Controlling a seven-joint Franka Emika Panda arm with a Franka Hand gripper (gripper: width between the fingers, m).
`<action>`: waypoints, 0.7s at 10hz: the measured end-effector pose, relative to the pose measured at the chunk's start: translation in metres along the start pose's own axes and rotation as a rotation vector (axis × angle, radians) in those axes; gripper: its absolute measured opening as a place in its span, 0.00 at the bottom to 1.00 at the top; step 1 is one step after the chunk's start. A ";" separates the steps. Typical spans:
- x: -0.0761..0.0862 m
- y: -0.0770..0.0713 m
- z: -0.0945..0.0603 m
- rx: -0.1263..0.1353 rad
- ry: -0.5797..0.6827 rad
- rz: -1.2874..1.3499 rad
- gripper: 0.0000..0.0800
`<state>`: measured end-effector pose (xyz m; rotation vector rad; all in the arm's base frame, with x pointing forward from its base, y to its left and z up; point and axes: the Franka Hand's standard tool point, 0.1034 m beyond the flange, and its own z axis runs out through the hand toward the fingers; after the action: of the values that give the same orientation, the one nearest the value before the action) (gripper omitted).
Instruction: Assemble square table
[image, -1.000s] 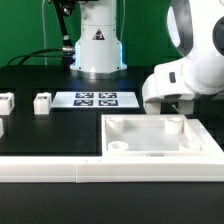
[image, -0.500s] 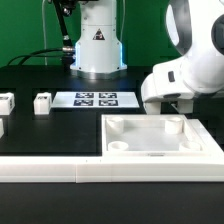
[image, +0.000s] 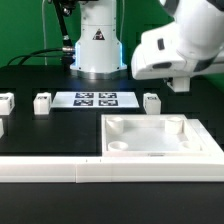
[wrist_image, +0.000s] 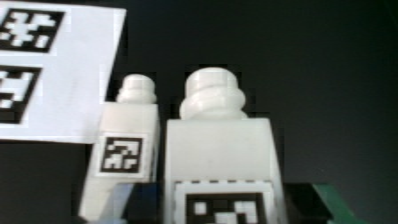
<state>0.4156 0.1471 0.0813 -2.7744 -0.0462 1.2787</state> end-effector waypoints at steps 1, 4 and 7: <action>0.002 -0.001 0.002 0.000 0.006 -0.001 0.36; 0.013 -0.001 -0.003 0.006 0.208 -0.001 0.36; 0.025 0.005 -0.032 0.017 0.401 -0.030 0.36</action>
Offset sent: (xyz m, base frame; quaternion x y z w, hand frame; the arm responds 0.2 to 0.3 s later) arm 0.0000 0.0000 0.0000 0.0000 0.1296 0.0000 0.9916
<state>0.4560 0.1414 0.0830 -2.9425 -0.0487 0.6918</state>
